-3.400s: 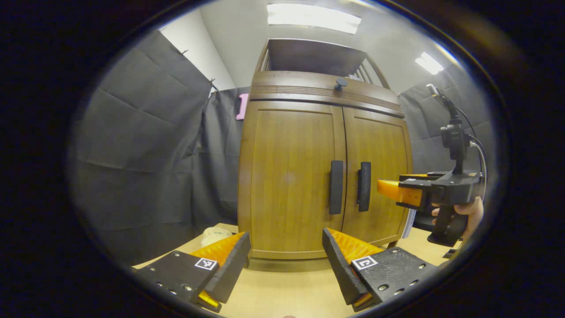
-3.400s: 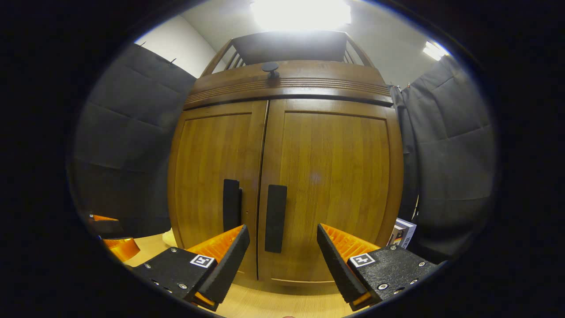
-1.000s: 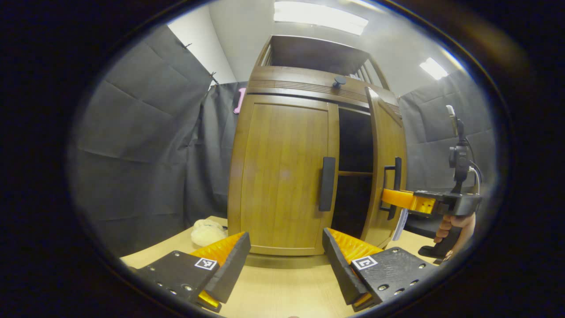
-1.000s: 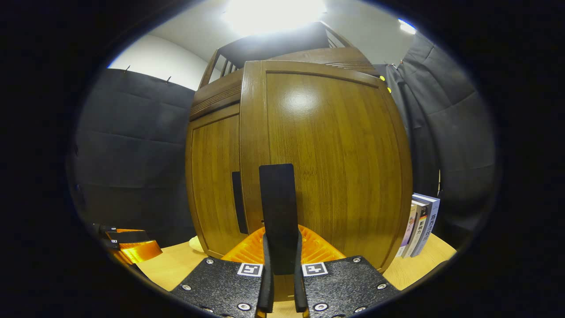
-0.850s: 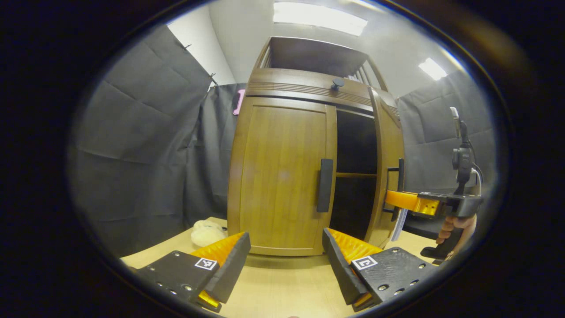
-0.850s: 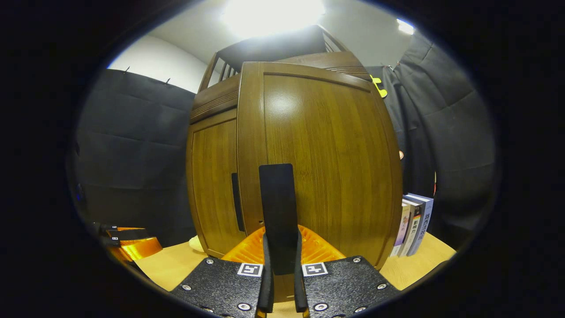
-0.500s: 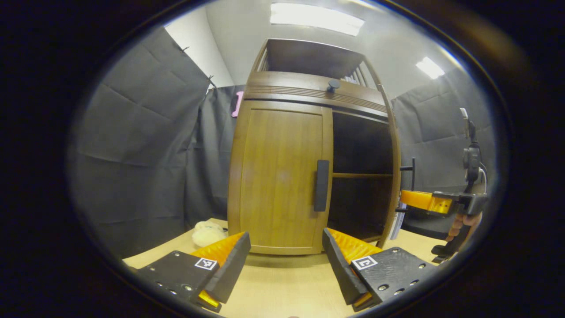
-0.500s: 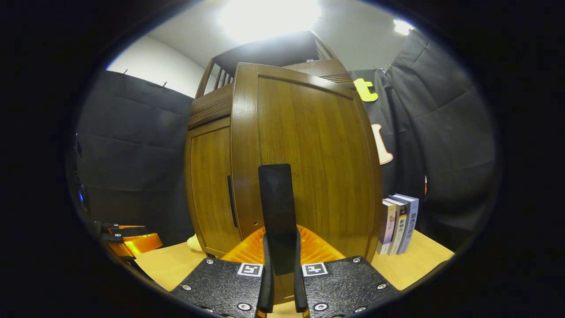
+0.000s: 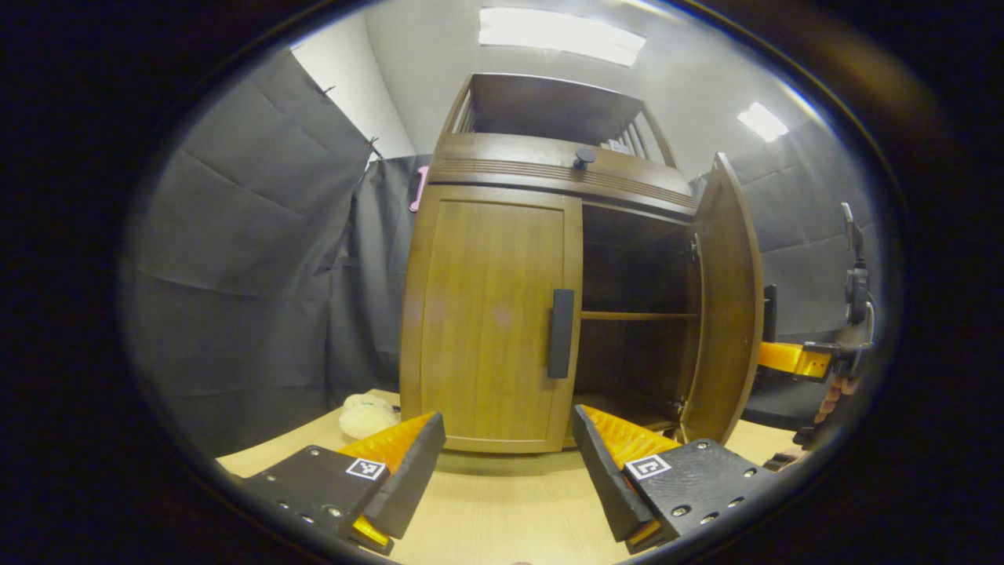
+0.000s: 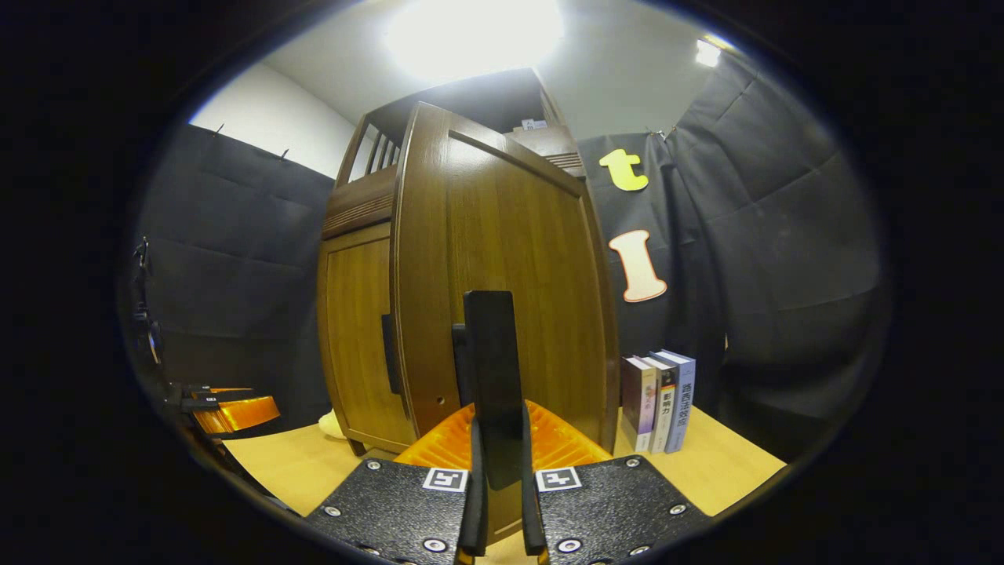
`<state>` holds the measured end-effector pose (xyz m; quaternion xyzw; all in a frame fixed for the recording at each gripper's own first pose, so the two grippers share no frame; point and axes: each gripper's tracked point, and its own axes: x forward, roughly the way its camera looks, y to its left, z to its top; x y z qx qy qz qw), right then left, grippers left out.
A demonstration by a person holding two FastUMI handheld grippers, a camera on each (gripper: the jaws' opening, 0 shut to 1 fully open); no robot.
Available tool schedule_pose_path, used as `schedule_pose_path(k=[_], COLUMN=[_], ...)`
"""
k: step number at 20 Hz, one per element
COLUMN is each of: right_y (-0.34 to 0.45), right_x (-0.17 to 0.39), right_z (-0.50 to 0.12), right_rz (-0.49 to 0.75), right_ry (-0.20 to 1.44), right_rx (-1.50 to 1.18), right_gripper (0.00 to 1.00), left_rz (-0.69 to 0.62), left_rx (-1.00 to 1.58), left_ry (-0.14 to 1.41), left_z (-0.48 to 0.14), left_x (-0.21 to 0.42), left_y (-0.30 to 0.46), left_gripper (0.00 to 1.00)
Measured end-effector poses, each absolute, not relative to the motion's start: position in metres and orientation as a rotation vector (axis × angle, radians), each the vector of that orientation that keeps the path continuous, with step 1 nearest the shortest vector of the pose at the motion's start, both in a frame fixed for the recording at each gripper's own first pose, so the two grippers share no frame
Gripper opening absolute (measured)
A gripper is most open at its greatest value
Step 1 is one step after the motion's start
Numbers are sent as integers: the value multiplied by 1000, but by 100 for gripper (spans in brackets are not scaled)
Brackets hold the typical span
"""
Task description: Open the right door of the double-door shoe cabinet with the right hand, and open the left door with the left hand.
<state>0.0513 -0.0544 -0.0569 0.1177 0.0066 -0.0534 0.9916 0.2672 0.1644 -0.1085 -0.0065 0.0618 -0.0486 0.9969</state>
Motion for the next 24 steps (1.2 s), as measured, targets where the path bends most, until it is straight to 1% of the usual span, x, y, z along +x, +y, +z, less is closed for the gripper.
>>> schedule_pose_path(k=[5,10,12,15,16,17,18,19,21,22,24], right_y=[-93,-147,-151,-161,-163,-167,-171,-176,-184,-187,-192], right_x=[28,13,11,10,9,8,7,7,8,6,7], right_z=[-59,-67,-68,-69,-69,-69,-70,-71,-74,-74,-74], right_rz=[-150,-237,-218,-193,-188,-181,-172,-164,-140,-131,-115], right_ry=[26,34,40,54,57,55,51,47,54,63,78], right_rx=[231,222,234,220,222,232,250,268,279,277,261], right_gripper=[17,11,7,7,7,7,4,6,5,5,4], left_rz=[-113,-126,-126,-129,-129,-127,-125,-121,-113,-110,-102], left_rx=[-16,-13,-15,-19,-18,-16,-14,-13,-13,-15,-22], left_ry=[114,125,125,131,131,131,131,132,136,140,151], left_z=[-102,-112,-113,-117,-117,-118,-117,-118,-120,-121,-124], left_x=[261,274,276,277,277,275,275,275,275,274,275], left_y=[136,120,114,109,110,111,111,112,112,112,114], left_gripper=[98,98,98,98,90,93,95,98,98,94,90])
